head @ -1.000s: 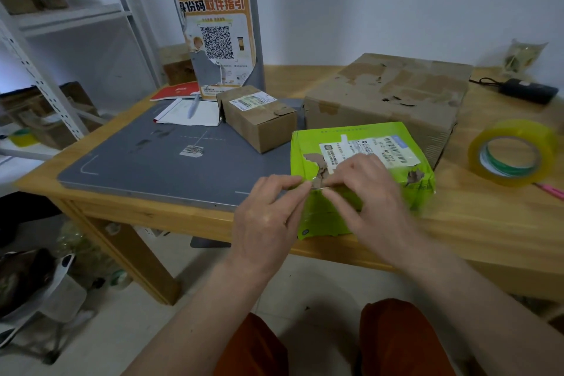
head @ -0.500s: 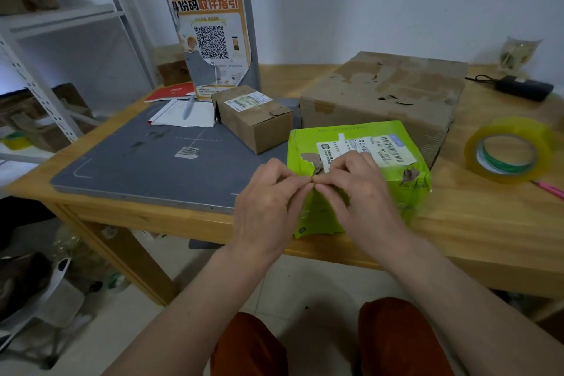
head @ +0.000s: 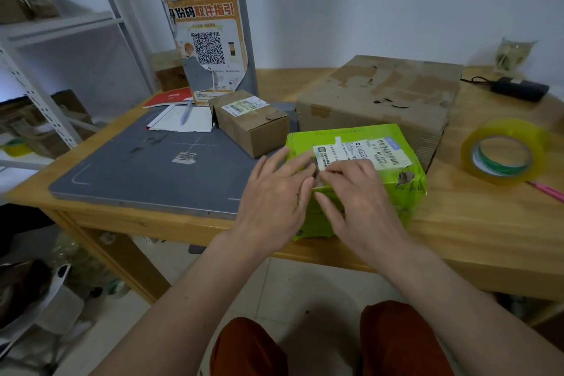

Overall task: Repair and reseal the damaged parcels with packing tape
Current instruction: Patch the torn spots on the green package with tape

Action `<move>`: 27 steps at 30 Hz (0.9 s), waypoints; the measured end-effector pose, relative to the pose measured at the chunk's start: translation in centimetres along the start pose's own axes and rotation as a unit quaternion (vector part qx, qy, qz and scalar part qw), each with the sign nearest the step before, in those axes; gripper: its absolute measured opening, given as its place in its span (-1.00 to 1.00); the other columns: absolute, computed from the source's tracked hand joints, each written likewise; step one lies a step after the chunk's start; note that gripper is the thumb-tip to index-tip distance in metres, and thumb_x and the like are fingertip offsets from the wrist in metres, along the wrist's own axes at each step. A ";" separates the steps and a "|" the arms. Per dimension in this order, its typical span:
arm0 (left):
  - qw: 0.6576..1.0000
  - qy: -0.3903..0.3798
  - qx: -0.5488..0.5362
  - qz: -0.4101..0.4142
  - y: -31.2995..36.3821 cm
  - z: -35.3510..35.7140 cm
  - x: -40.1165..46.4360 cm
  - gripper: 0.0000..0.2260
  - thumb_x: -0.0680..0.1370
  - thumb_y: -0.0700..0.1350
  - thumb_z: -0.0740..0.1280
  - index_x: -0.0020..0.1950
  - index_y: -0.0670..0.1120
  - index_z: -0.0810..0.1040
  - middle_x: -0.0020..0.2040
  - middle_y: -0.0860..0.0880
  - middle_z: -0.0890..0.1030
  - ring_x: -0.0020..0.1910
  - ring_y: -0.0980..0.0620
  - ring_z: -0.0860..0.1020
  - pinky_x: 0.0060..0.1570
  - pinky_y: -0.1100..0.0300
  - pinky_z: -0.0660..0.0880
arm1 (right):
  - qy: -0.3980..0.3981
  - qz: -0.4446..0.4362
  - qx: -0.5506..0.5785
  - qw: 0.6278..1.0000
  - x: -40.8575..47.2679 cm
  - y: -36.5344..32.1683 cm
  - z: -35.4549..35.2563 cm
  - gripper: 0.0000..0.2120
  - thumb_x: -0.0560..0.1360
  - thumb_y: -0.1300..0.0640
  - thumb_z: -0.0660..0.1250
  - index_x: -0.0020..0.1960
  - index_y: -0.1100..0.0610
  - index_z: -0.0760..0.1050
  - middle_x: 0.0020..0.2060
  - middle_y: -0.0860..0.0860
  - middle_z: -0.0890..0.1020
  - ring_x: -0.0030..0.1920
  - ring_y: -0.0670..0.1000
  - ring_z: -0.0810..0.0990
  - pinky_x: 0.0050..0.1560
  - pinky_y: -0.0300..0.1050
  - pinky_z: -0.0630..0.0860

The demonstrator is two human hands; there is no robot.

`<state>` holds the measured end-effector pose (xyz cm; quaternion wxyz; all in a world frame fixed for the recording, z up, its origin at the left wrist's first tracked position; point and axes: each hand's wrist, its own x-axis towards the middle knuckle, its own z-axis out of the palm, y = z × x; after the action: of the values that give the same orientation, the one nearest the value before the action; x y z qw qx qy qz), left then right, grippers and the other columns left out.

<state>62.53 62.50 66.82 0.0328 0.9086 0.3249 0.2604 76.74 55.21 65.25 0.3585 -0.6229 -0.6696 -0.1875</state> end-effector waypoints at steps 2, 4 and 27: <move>1.000 -0.013 -0.014 -0.015 0.0 0.3 -0.1 -0.55 0.65 0.07 -0.05 0.47 0.04 0.39 0.48 0.14 0.37 0.54 0.01 0.16 0.51 -0.07 0.12 | 0.001 -0.001 0.001 1.000 -0.1 0.0 0.1 -0.66 0.52 0.03 0.20 0.07 0.25 0.59 -0.02 0.12 0.58 0.03 0.08 0.41 0.12 -0.05 0.40; 0.999 -0.008 -0.036 -0.017 -0.1 0.6 -0.2 -0.53 0.65 0.09 -0.05 0.50 0.00 0.34 0.49 0.09 0.35 0.55 0.03 0.13 0.51 -0.07 0.15 | -0.003 -0.003 -0.001 1.000 -0.2 0.0 0.2 -0.67 0.53 0.04 0.19 0.08 0.25 0.58 -0.02 0.11 0.58 0.03 0.08 0.42 0.12 -0.05 0.40; 0.997 0.043 0.063 -0.032 1.2 0.4 -0.5 -0.53 0.61 0.09 0.04 0.20 -0.14 0.62 0.28 -0.13 0.59 0.36 -0.18 0.47 0.38 -0.15 0.28 | 0.004 -0.003 -0.013 1.000 -1.1 0.5 -0.5 -0.73 0.51 0.11 0.22 0.11 0.22 0.55 0.05 0.08 0.59 0.08 0.11 0.47 0.16 0.00 0.39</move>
<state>63.10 61.26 66.52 -0.0302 0.8861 0.3702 0.2771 77.32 54.17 64.64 0.3525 -0.6247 -0.6676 -0.1993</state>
